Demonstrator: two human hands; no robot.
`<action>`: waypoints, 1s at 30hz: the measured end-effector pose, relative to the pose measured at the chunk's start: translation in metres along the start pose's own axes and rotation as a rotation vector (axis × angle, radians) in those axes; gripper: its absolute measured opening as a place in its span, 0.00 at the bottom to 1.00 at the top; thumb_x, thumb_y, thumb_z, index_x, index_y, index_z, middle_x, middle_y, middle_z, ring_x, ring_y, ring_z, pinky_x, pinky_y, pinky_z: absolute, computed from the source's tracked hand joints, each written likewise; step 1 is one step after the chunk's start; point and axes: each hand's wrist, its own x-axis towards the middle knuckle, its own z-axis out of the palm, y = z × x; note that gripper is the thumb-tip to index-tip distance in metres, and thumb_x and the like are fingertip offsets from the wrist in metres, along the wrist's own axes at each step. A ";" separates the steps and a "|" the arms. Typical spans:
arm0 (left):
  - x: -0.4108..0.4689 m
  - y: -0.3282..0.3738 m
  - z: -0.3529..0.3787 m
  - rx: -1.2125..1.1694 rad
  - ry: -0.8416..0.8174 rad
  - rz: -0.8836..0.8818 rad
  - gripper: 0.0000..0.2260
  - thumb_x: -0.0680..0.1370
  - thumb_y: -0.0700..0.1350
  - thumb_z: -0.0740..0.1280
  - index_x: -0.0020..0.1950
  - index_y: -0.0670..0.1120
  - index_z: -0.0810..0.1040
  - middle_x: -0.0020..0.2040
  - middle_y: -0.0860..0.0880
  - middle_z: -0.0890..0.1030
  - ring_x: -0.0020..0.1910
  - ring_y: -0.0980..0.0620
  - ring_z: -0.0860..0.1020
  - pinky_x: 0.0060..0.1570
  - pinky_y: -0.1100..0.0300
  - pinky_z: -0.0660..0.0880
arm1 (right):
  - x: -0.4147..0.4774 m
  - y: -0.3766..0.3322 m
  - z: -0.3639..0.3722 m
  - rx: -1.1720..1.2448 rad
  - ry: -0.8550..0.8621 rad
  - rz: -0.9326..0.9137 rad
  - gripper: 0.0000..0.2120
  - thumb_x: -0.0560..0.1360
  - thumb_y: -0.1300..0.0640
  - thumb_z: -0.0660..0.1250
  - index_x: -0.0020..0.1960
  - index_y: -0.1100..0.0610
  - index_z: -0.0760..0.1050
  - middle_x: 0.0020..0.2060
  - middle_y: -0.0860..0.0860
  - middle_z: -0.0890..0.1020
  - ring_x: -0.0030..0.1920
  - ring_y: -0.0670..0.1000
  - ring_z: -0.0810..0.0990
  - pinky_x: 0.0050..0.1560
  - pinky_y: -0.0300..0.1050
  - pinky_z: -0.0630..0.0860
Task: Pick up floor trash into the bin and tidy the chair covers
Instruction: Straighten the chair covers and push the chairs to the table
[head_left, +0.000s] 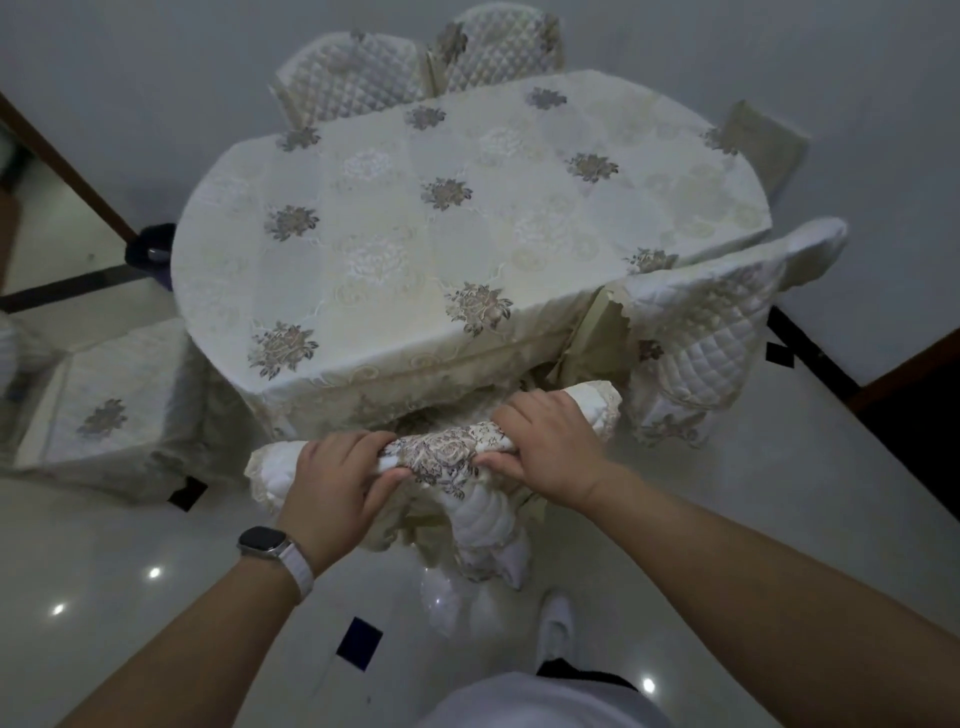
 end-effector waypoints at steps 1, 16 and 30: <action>0.006 0.003 0.004 0.006 -0.003 -0.008 0.27 0.81 0.65 0.52 0.57 0.46 0.79 0.47 0.47 0.80 0.46 0.46 0.76 0.46 0.52 0.69 | 0.002 0.010 0.003 0.002 -0.012 -0.005 0.26 0.74 0.33 0.57 0.45 0.56 0.77 0.39 0.52 0.77 0.40 0.55 0.77 0.42 0.48 0.72; 0.069 0.012 0.035 0.017 -0.042 -0.109 0.32 0.80 0.67 0.49 0.56 0.43 0.80 0.47 0.45 0.81 0.45 0.42 0.78 0.46 0.47 0.74 | 0.040 0.088 0.035 0.035 -0.078 -0.089 0.27 0.74 0.32 0.57 0.47 0.56 0.77 0.42 0.52 0.77 0.42 0.55 0.76 0.45 0.49 0.70; 0.114 -0.009 0.059 -0.014 -0.048 -0.098 0.24 0.78 0.63 0.58 0.55 0.43 0.80 0.49 0.45 0.79 0.47 0.42 0.76 0.46 0.47 0.73 | 0.076 0.124 0.053 0.062 -0.149 -0.102 0.25 0.74 0.34 0.58 0.47 0.57 0.76 0.43 0.53 0.78 0.43 0.56 0.79 0.47 0.51 0.76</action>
